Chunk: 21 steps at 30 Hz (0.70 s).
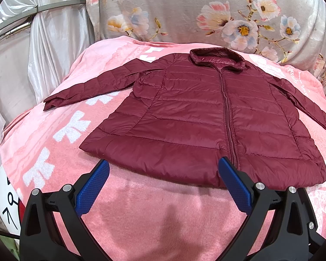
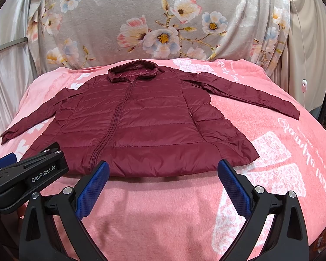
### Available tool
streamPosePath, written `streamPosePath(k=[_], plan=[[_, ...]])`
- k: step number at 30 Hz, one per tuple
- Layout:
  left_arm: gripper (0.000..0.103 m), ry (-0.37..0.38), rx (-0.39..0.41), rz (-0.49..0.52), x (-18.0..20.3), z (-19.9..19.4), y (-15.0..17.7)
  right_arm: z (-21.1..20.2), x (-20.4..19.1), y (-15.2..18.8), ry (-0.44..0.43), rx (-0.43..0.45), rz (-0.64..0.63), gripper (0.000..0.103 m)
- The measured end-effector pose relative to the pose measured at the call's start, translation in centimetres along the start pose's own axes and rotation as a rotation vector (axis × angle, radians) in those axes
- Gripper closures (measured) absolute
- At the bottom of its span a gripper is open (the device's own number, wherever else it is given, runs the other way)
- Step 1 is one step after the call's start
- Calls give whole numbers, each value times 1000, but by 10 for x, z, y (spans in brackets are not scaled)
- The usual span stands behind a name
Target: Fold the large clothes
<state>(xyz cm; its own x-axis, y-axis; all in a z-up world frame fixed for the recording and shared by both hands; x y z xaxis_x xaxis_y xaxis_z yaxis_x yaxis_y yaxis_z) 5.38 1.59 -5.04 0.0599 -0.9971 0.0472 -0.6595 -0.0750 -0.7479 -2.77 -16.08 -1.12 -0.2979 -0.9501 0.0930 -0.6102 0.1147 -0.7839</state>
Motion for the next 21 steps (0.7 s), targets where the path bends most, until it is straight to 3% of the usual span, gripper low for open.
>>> streamPosePath(k=[21], plan=[[5, 9, -16, -4, -6, 5, 7, 7, -5, 5, -26, -5, -15, 5]])
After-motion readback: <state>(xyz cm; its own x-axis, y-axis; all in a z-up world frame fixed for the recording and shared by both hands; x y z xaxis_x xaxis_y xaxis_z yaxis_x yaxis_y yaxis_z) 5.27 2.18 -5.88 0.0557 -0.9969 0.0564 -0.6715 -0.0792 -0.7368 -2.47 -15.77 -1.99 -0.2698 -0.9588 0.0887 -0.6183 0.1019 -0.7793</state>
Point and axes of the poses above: each gripper's, at about its wrist camera, not at the fingertips, and z roughly the way its jaws point, x to its right, y to its underside, the point moved 8 cm from there along z, roughly the way its jaws point, and after that the axes turned 9 degrees about -z, right-handed, at the moved point
